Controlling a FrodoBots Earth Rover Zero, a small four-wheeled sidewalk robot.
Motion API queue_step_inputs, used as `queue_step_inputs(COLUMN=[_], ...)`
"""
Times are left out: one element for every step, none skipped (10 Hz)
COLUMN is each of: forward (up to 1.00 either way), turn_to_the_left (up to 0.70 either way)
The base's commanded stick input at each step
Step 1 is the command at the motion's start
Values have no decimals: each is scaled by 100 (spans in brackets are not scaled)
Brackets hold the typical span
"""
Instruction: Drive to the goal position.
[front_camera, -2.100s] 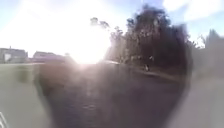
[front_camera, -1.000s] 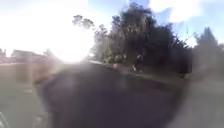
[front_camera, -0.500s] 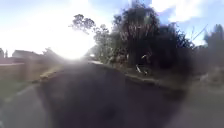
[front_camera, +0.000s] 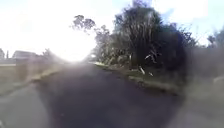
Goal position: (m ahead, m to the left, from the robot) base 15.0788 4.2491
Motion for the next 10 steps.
queue_step_inputs(forward=[100,100,100,100,100,100,100,100,100,100], turn_to_the_left=[0,0,0,0,0,9,23,36,32,20])
